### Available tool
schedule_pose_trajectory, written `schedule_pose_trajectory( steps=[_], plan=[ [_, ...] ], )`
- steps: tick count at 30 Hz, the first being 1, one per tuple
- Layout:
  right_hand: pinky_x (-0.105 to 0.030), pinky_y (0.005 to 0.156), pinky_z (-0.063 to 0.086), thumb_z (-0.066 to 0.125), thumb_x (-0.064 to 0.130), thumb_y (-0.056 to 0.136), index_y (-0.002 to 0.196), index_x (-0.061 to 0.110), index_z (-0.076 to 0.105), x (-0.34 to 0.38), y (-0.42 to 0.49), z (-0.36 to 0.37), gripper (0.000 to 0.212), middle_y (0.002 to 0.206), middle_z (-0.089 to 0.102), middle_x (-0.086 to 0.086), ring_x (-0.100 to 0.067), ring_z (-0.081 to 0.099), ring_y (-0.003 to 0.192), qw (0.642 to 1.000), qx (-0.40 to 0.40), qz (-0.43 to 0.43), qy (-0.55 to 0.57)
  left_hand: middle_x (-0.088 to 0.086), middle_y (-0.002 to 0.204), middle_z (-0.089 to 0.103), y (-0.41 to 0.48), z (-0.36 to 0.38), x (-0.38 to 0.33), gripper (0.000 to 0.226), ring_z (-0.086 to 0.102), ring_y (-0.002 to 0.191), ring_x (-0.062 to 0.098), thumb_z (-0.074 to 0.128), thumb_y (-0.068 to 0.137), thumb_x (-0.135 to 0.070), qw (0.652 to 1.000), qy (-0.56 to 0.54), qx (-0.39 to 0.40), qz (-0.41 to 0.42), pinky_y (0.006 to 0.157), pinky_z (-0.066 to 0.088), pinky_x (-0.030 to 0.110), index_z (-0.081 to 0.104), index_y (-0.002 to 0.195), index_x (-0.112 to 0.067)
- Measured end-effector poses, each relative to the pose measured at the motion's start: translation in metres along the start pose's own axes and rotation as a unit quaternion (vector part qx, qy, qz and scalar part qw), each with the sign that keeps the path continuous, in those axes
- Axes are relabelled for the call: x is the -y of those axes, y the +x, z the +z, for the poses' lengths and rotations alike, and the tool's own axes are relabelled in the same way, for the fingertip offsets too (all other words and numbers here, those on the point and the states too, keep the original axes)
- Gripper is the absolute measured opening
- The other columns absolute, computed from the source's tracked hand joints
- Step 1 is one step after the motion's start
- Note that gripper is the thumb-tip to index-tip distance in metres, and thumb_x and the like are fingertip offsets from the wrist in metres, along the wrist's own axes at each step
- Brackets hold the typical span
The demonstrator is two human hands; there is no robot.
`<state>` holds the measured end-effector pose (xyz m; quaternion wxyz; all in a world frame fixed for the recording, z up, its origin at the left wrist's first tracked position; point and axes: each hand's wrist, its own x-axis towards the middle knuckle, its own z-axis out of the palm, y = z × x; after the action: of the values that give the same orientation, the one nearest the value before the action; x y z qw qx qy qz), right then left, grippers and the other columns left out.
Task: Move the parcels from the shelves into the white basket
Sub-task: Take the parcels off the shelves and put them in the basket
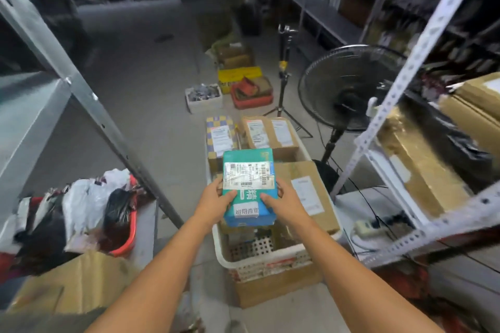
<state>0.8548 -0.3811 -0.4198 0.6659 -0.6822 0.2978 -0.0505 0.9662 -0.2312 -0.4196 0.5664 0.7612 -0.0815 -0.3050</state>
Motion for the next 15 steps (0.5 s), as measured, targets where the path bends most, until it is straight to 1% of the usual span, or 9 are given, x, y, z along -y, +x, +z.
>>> schedule_pose_trajectory(
  steps=[1,2,4,6,8,10,13,15],
  plan=[
    [-0.036,0.086,0.057,0.064,0.009,0.091,0.129,0.022,0.053,-0.001,0.014,0.003,0.042,0.119,0.065,0.002,-0.01,0.065,0.103,1.0,0.004,0.009,-0.003,0.015,0.12,0.064,0.011,-0.002,0.002,0.045,0.067,0.091,0.02,0.059,0.092,-0.003,1.0,-0.002,-0.004,-0.005,0.069,0.057,0.026,0.046,0.133,-0.012],
    [-0.039,0.088,0.057,0.064,0.009,0.091,0.13,0.021,0.053,-0.003,0.028,0.005,0.042,0.121,0.065,-0.001,-0.014,0.065,0.105,1.0,0.011,0.016,-0.007,0.015,0.121,0.063,0.022,-0.003,0.005,0.046,0.066,0.094,0.021,0.059,0.092,-0.003,1.0,-0.002,-0.009,-0.008,0.071,0.057,0.027,0.045,0.135,-0.012],
    [-0.041,0.089,0.056,0.065,0.009,0.091,0.122,0.026,0.053,-0.009,0.055,0.009,0.038,0.121,0.065,-0.001,-0.016,0.065,0.106,0.999,0.027,0.029,-0.011,0.01,0.12,0.063,0.042,-0.006,0.011,0.049,0.065,0.095,0.018,0.058,0.092,-0.004,1.0,-0.005,-0.024,-0.017,0.073,0.056,0.027,0.044,0.138,-0.014],
    [-0.043,0.091,0.055,0.065,0.009,0.09,0.123,0.027,0.051,-0.014,0.08,0.013,0.04,0.121,0.065,-0.002,-0.019,0.065,0.107,0.998,0.046,0.042,-0.014,0.006,0.117,0.064,0.057,-0.007,0.018,0.048,0.066,0.091,0.013,0.058,0.093,-0.005,0.998,-0.019,-0.04,-0.033,0.069,0.057,0.023,0.044,0.137,-0.018],
    [-0.044,0.092,0.055,0.065,0.009,0.091,0.129,0.023,0.051,-0.021,0.102,0.016,0.043,0.121,0.065,-0.005,-0.021,0.065,0.107,0.997,0.062,0.052,-0.014,0.002,0.112,0.065,0.071,-0.006,0.026,0.05,0.065,0.085,0.007,0.059,0.093,-0.006,0.997,-0.023,-0.06,-0.047,0.062,0.056,0.017,0.044,0.138,-0.019],
    [-0.041,0.089,0.056,0.066,0.01,0.09,0.13,0.021,0.052,-0.026,0.121,0.016,0.044,0.12,0.066,-0.006,-0.02,0.066,0.105,0.996,0.072,0.058,-0.014,0.003,0.112,0.064,0.084,-0.005,0.029,0.055,0.064,0.081,0.003,0.061,0.091,-0.006,0.995,-0.025,-0.078,-0.053,0.059,0.054,0.014,0.041,0.141,-0.017],
    [-0.035,0.085,0.057,0.067,0.013,0.09,0.131,0.023,0.052,-0.027,0.141,0.016,0.044,0.118,0.067,-0.001,-0.016,0.067,0.101,0.994,0.093,0.062,-0.017,0.007,0.12,0.063,0.098,-0.007,0.03,0.057,0.062,0.082,0.001,0.062,0.09,-0.006,0.993,-0.029,-0.101,-0.057,0.06,0.054,0.013,0.041,0.142,-0.015],
    [-0.03,0.083,0.057,0.067,0.014,0.09,0.13,0.023,0.052,-0.027,0.147,0.016,0.044,0.118,0.066,0.0,-0.013,0.066,0.101,0.993,0.099,0.061,-0.021,0.003,0.117,0.063,0.101,-0.008,0.029,0.058,0.063,0.084,0.002,0.063,0.09,-0.007,0.992,-0.024,-0.107,-0.063,0.063,0.054,0.014,0.041,0.142,-0.017]
  ],
)
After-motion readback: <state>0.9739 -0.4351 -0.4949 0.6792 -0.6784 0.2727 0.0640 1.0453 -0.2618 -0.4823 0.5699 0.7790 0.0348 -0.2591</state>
